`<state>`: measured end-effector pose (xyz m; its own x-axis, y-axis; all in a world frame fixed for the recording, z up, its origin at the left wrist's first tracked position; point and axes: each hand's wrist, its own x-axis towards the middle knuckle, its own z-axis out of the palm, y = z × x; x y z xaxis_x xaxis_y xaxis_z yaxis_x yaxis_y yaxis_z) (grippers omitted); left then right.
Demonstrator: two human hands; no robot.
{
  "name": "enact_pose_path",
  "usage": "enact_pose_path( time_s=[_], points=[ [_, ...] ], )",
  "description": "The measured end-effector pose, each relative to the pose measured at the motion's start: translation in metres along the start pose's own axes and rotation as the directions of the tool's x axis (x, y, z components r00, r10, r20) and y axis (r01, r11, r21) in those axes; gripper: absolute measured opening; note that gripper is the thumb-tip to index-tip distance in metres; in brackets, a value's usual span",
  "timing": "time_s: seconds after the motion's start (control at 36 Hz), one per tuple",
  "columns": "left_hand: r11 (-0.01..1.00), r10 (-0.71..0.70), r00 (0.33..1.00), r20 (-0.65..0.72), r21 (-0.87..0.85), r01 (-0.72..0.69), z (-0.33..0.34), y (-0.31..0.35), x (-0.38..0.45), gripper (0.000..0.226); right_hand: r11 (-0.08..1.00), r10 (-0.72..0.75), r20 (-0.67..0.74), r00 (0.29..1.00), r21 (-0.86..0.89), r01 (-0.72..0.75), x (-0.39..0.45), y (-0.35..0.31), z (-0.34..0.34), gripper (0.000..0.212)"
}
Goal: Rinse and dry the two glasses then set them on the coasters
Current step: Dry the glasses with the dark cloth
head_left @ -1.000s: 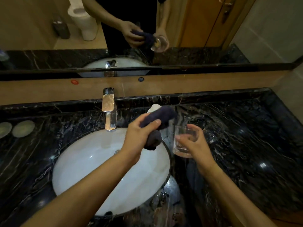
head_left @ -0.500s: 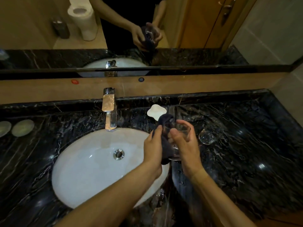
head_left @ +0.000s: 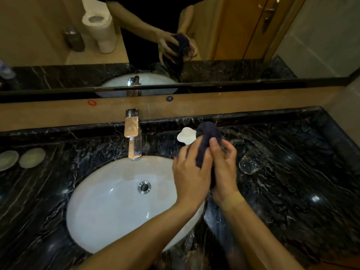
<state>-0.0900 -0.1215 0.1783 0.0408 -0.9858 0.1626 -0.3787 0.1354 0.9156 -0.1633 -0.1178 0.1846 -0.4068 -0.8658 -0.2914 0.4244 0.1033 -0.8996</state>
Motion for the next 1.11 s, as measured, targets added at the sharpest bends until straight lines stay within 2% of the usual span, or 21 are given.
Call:
enact_pose_path(
  time_s=[0.08, 0.14, 0.19, 0.25, 0.31, 0.33, 0.36, 0.39, 0.44, 0.53, 0.58, 0.67, 0.75, 0.83, 0.89, 0.92, 0.97, 1.03, 1.06, 1.11],
  points=[
    [0.975, -0.139, 0.990, 0.030, -0.170, 0.142, 0.001, 0.004, 0.001, 0.033, 0.997, 0.031, -0.017, 0.999, 0.071, -0.030, 0.006, -0.002, -0.003, 0.098],
    [0.883, -0.291, 0.948, 0.131, -0.345, 0.319, 0.000, 0.005, 0.013, 0.021, 0.995, 0.049, 0.039, 0.998, 0.090, -0.053, 0.007, -0.002, -0.011, 0.101],
    [0.729, -0.446, 0.857, 0.260, -0.451, 0.516, -0.003, 0.004, 0.026, 0.018, 0.993, 0.068, 0.131, 0.989, 0.083, -0.080, 0.008, -0.003, -0.018, 0.100],
    [0.571, -0.541, 0.744, 0.392, -0.478, 0.667, -0.007, 0.001, 0.035, 0.023, 0.986, 0.078, 0.219, 0.972, 0.129, -0.108, 0.008, -0.004, -0.023, 0.091],
    [0.450, -0.569, 0.653, 0.500, -0.474, 0.756, -0.009, 0.002, 0.037, 0.028, 0.965, 0.098, 0.270, 0.958, 0.208, -0.158, 0.008, -0.006, -0.024, 0.083],
    [0.425, -0.575, 0.641, 0.509, -0.484, 0.765, -0.008, 0.002, 0.036, 0.027, 0.962, 0.101, 0.254, 0.962, 0.220, -0.159, 0.008, -0.006, -0.023, 0.077],
    [0.435, -0.578, 0.660, 0.480, -0.503, 0.747, -0.007, 0.004, 0.035, 0.023, 0.970, 0.091, 0.194, 0.977, 0.207, -0.131, 0.009, -0.006, -0.022, 0.069],
    [0.486, -0.575, 0.705, 0.416, -0.519, 0.703, -0.006, 0.005, 0.033, 0.020, 0.980, 0.076, 0.112, 0.991, 0.173, -0.095, 0.009, -0.006, -0.019, 0.062],
    [0.659, -0.513, 0.822, 0.249, -0.500, 0.562, -0.004, 0.009, 0.027, 0.017, 0.997, 0.006, -0.020, 1.000, 0.072, -0.005, 0.008, -0.002, -0.013, 0.061],
    [0.897, -0.270, 0.961, 0.053, -0.349, 0.271, -0.003, 0.007, 0.019, 0.021, 0.999, -0.018, -0.027, 0.999, -0.038, 0.017, 0.004, 0.001, -0.004, 0.057],
    [0.970, -0.115, 0.993, -0.019, -0.219, 0.108, -0.005, 0.002, 0.017, 0.030, 0.997, 0.028, 0.039, 0.999, -0.073, -0.025, 0.004, -0.002, -0.001, 0.057],
    [0.996, 0.066, 0.997, -0.044, -0.050, -0.068, -0.006, -0.001, 0.016, 0.041, 0.999, 0.029, 0.081, 0.996, -0.033, -0.026, 0.005, -0.004, 0.000, 0.071],
    [0.996, 0.072, 0.997, -0.014, -0.050, -0.072, -0.005, 0.004, 0.011, 0.037, 0.996, 0.013, 0.023, 1.000, 0.083, -0.015, 0.004, -0.004, 0.003, 0.071],
    [0.972, -0.117, 0.993, 0.033, -0.201, 0.121, -0.007, 0.010, 0.014, 0.015, 0.993, 0.038, 0.023, 0.999, 0.114, -0.040, 0.004, 0.000, -0.001, 0.086],
    [0.893, -0.305, 0.946, 0.111, -0.311, 0.325, -0.011, 0.013, 0.022, 0.018, 0.990, 0.059, 0.094, 0.994, 0.123, -0.071, 0.003, 0.000, -0.006, 0.094],
    [0.820, -0.401, 0.900, 0.172, -0.371, 0.437, -0.013, 0.015, 0.026, 0.017, 0.989, 0.075, 0.129, 0.989, 0.115, -0.091, 0.002, -0.002, -0.009, 0.097],
    [0.633, -0.560, 0.763, 0.323, -0.428, 0.645, -0.011, 0.010, 0.035, 0.013, 0.983, 0.102, 0.203, 0.974, 0.131, -0.130, 0.001, -0.005, -0.012, 0.104],
    [0.462, -0.638, 0.626, 0.449, -0.427, 0.777, -0.011, 0.005, 0.039, 0.028, 0.980, 0.107, 0.247, 0.963, 0.136, -0.143, 0.000, -0.006, -0.015, 0.106],
    [0.412, -0.647, 0.582, 0.493, -0.416, 0.811, -0.010, 0.001, 0.039, 0.037, 0.984, 0.099, 0.227, 0.969, 0.120, -0.129, 0.001, -0.006, -0.016, 0.105],
    [0.370, -0.644, 0.543, 0.539, -0.403, 0.837, -0.008, -0.006, 0.042, 0.040, 0.998, 0.042, 0.105, 0.994, 0.040, -0.046, 0.003, -0.004, -0.019, 0.099]
  ],
)
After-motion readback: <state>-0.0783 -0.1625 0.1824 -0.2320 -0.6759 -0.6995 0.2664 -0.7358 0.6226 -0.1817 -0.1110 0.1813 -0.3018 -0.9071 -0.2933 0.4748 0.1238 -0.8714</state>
